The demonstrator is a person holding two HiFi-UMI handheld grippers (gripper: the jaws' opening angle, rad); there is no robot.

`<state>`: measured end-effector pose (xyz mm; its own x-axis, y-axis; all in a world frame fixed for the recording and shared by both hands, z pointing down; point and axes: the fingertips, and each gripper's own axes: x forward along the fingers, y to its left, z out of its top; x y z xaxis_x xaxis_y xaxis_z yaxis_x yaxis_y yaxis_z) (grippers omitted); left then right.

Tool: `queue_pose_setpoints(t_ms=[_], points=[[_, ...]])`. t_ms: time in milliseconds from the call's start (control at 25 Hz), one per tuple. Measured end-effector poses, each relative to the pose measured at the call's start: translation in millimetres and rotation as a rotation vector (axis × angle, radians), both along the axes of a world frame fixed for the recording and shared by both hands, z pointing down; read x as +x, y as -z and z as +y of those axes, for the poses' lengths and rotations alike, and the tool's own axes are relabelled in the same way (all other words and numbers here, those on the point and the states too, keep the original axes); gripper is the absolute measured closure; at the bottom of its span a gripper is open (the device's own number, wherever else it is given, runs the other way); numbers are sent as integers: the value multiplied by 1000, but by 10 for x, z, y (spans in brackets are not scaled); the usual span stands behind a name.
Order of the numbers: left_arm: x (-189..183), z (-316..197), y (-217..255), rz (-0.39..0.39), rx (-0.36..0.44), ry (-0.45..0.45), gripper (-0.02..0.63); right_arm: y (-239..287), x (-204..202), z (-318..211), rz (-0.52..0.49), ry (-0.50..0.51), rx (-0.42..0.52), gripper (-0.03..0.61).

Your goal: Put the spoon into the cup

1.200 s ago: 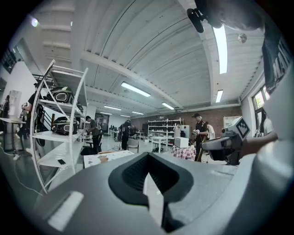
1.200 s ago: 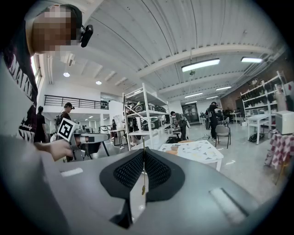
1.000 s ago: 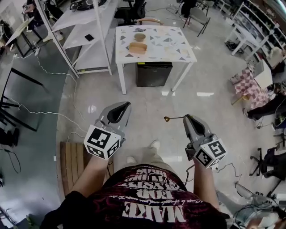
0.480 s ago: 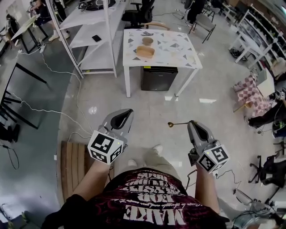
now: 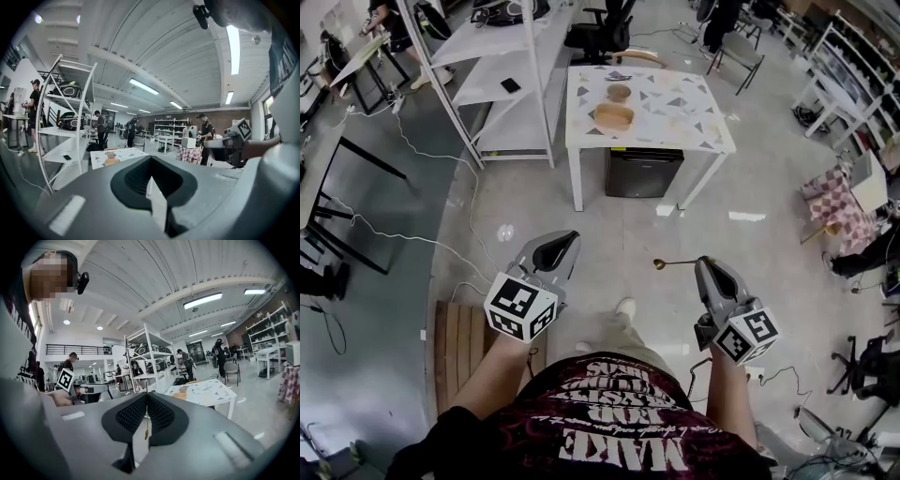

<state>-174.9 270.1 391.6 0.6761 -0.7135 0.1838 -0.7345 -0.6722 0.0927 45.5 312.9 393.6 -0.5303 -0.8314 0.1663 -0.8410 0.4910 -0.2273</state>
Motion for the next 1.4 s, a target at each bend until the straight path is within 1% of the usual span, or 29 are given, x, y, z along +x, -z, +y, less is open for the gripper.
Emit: queue_pose_setpoints(t_ms=[280, 560, 840, 1040, 1400], points=[[-66, -317, -99, -19, -36, 37, 614, -18, 14, -382, -11, 20, -8, 545], [8, -599, -170, -32, -56, 34, 614, -63, 72, -724, -21, 25, -21, 545], [197, -905, -243, -40, -77, 13, 614, -98, 205, -1028, -21, 21, -37, 545], [401, -1135, -166, -40, -64, 10, 614, -61, 383, -1265, -22, 27, -33, 545], [747, -1547, 29, -54, -16, 40, 614, 147, 738, -1795, -29, 62, 28, 545]])
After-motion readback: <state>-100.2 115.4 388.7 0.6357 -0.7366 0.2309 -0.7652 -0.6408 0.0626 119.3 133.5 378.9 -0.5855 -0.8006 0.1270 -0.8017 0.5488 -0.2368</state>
